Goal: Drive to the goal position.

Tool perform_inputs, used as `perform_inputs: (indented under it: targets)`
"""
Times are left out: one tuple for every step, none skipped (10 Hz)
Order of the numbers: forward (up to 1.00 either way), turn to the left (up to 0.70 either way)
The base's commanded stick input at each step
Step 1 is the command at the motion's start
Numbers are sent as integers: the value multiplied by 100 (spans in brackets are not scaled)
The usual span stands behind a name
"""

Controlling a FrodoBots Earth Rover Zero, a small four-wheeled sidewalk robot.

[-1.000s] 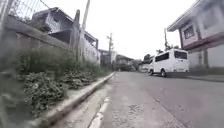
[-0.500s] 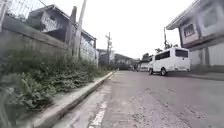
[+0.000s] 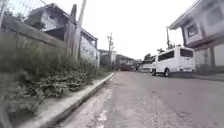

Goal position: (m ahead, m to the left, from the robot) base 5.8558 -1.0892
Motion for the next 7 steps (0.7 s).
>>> perform_inputs:
  targets:
    - [70,0]
    - [70,0]
    - [70,0]
    - [70,-1]
    - [70,-3]
    - [70,-24]
    - [70,-35]
